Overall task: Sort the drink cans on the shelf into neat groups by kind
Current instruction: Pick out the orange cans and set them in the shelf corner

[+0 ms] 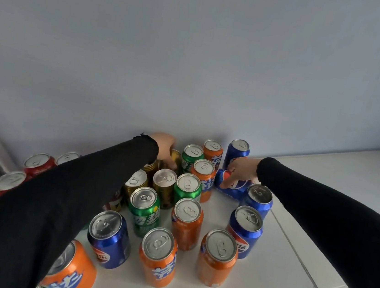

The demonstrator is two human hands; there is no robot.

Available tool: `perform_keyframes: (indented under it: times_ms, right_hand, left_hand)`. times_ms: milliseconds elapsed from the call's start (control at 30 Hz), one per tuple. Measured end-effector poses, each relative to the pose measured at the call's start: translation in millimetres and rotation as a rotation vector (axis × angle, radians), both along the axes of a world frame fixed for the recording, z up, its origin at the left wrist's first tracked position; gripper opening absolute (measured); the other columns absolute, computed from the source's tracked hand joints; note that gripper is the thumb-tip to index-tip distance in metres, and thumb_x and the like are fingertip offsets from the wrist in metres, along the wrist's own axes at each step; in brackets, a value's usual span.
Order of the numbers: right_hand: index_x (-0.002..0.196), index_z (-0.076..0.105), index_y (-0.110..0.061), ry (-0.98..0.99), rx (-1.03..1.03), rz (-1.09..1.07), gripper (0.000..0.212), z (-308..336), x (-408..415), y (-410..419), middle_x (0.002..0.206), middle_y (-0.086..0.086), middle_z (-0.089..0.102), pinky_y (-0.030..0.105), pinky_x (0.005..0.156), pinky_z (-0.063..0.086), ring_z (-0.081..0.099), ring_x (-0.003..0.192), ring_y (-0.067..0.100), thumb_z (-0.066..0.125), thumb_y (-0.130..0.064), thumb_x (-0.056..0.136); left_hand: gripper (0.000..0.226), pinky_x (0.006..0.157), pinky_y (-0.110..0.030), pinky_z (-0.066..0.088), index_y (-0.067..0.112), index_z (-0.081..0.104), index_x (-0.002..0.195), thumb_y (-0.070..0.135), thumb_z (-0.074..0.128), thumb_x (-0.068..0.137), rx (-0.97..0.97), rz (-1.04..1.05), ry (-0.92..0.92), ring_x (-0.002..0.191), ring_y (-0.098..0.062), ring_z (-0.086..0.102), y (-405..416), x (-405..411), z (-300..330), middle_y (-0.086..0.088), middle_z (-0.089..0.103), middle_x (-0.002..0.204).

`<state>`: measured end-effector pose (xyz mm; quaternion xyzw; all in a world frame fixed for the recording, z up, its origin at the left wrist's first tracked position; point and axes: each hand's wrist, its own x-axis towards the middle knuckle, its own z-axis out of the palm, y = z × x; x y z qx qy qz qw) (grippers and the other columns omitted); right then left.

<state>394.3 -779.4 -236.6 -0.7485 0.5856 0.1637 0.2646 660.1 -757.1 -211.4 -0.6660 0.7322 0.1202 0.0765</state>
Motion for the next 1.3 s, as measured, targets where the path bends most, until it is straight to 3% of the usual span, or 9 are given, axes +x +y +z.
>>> perform_keyframes:
  times_ms: [200,367,600,733,800,933,1033,1200,1300]
  right_hand:
    - [0.115,0.051,-0.025,-0.224,-0.155,-0.014,0.054,15,-19,14,0.108,0.0,0.063,0.033,0.089,0.055,0.062,0.098,0.019,0.08,-0.047,0.076]
    - [0.125,0.041,-0.035,-0.41,-0.187,-0.025,0.066,9,-32,21,0.122,-0.002,0.061,0.044,0.096,0.056,0.061,0.11,0.024,0.083,-0.03,0.075]
    - [0.125,0.045,-0.032,-0.503,-0.15,0.022,0.062,8,-39,24,0.121,-0.003,0.061,0.039,0.094,0.055,0.061,0.111,0.022,0.083,-0.024,0.078]
    - [0.127,0.053,-0.028,-0.595,-0.065,-0.018,0.055,17,-43,24,0.123,-0.001,0.063,0.03,0.085,0.058,0.063,0.11,0.021,0.082,-0.022,0.081]
    - [0.129,0.056,-0.026,-0.587,-0.118,0.001,0.052,23,-45,24,0.126,0.0,0.062,0.027,0.083,0.056,0.062,0.112,0.022,0.08,-0.026,0.083]
    - [0.134,0.057,-0.022,-0.518,-0.284,0.06,0.052,38,-46,31,0.13,-0.002,0.061,0.034,0.101,0.046,0.057,0.115,0.018,0.076,-0.034,0.086]
    - [0.13,0.06,-0.022,-0.55,-0.407,0.136,0.044,55,-41,49,0.129,-0.003,0.062,0.027,0.095,0.04,0.055,0.112,0.013,0.072,-0.032,0.089]
    - [0.124,0.065,-0.024,-0.692,-0.54,0.246,0.033,76,-26,91,0.123,-0.008,0.065,0.025,0.093,0.041,0.058,0.11,0.009,0.069,-0.033,0.092]
    - [0.122,0.065,-0.028,-0.759,-0.61,0.263,0.03,79,-19,123,0.118,-0.016,0.065,0.015,0.085,0.04,0.057,0.105,0.0,0.067,-0.037,0.093]
  left_hand:
    - [0.02,0.062,-0.031,0.039,0.021,0.059,0.085,0.033,0.074,0.084,-0.238,-0.101,-0.038,0.078,-0.02,0.057,4,10,11,0.002,0.061,0.085]
    - [0.009,0.065,-0.029,0.038,0.016,0.067,0.085,0.023,0.072,0.087,-0.261,-0.155,-0.064,0.079,-0.02,0.059,13,9,6,0.003,0.063,0.083]
    - [0.008,0.066,-0.027,0.038,0.019,0.07,0.086,0.026,0.072,0.088,-0.242,-0.131,-0.025,0.08,-0.018,0.059,22,7,6,0.004,0.064,0.086]
    - [0.006,0.074,-0.028,0.043,0.018,0.075,0.091,0.022,0.071,0.088,-0.216,-0.12,-0.009,0.089,-0.019,0.063,26,2,10,0.002,0.07,0.094]
    - [0.009,0.077,-0.029,0.045,0.019,0.076,0.095,0.021,0.069,0.089,-0.225,-0.111,-0.004,0.092,-0.019,0.064,30,1,15,0.002,0.071,0.098]
    - [0.014,0.082,-0.03,0.046,0.018,0.075,0.102,0.023,0.068,0.091,-0.263,-0.061,0.026,0.099,-0.02,0.063,43,2,27,0.001,0.071,0.107]
    - [0.021,0.086,-0.031,0.044,0.018,0.073,0.111,0.027,0.067,0.092,-0.341,0.0,0.103,0.106,-0.02,0.061,63,0,37,0.0,0.068,0.116]
    - [0.021,0.097,-0.035,0.04,0.026,0.071,0.106,0.039,0.068,0.091,-0.468,0.049,0.226,0.121,-0.022,0.055,116,-6,52,0.001,0.062,0.132]
    - [0.026,0.099,-0.033,0.038,0.026,0.069,0.112,0.041,0.067,0.091,-0.517,0.046,0.285,0.124,-0.02,0.053,156,-13,57,0.001,0.061,0.134]
